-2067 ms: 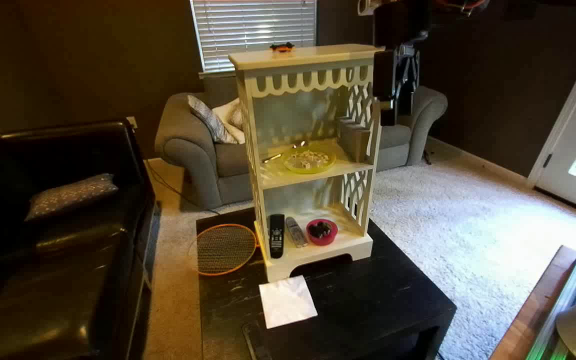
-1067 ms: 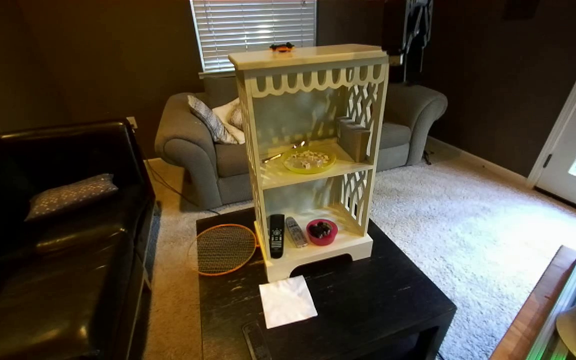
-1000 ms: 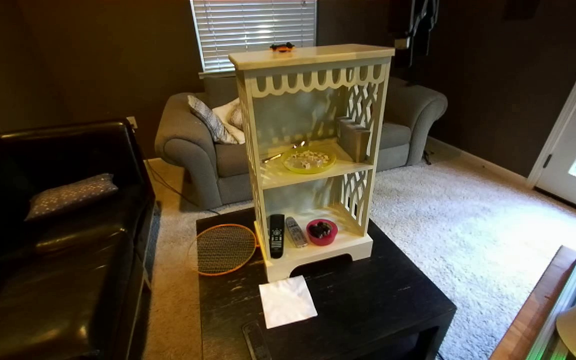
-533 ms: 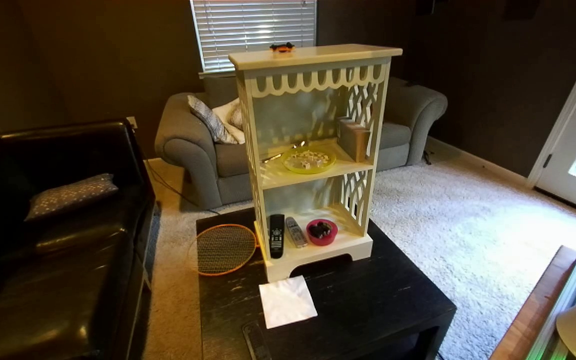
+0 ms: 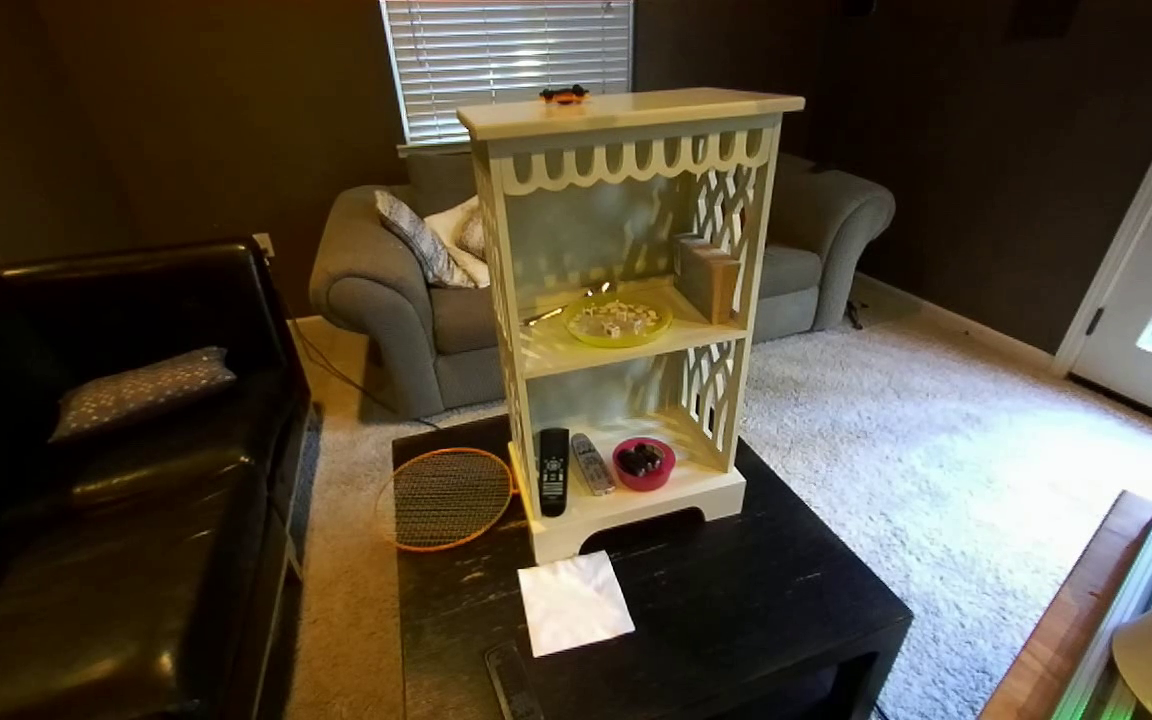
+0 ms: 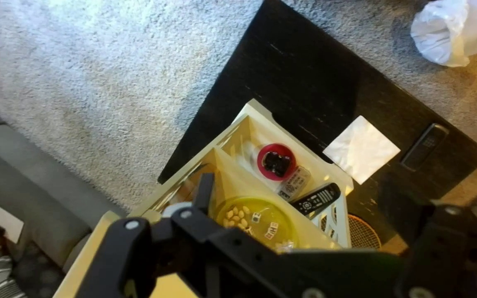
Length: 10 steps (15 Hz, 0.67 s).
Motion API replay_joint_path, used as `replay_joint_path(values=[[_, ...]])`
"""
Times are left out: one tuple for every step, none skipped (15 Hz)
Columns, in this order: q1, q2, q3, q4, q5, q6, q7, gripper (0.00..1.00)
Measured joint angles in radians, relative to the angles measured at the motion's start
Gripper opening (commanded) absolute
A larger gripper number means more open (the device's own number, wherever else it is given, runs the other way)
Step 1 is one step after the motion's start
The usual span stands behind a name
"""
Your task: Put the toy car on the yellow plate.
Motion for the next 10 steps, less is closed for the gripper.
replay_joint_path(values=[[-0.005, 0.006, -0.013, 0.014, -0.038, 0.000, -0.047, 1.00], [-0.008, 0.013, -0.029, 0.031, -0.069, -0.002, -0.107, 1.00], [-0.009, 0.022, -0.047, 0.051, -0.096, -0.002, -0.172, 1.00], [-0.009, 0.035, -0.065, 0.073, -0.115, -0.002, -0.237, 1.00], [-0.009, 0.051, -0.083, 0.100, -0.125, -0.001, -0.308, 1.00], [-0.009, 0.068, -0.100, 0.129, -0.126, 0.002, -0.376, 1.00], [-0.008, 0.089, -0.117, 0.160, -0.126, 0.006, -0.445, 1.00], [-0.007, 0.110, -0.133, 0.192, -0.126, 0.014, -0.511, 1.00], [-0.007, 0.131, -0.146, 0.223, -0.124, 0.028, -0.572, 1.00], [-0.006, 0.154, -0.160, 0.252, -0.118, 0.051, -0.630, 1.00]])
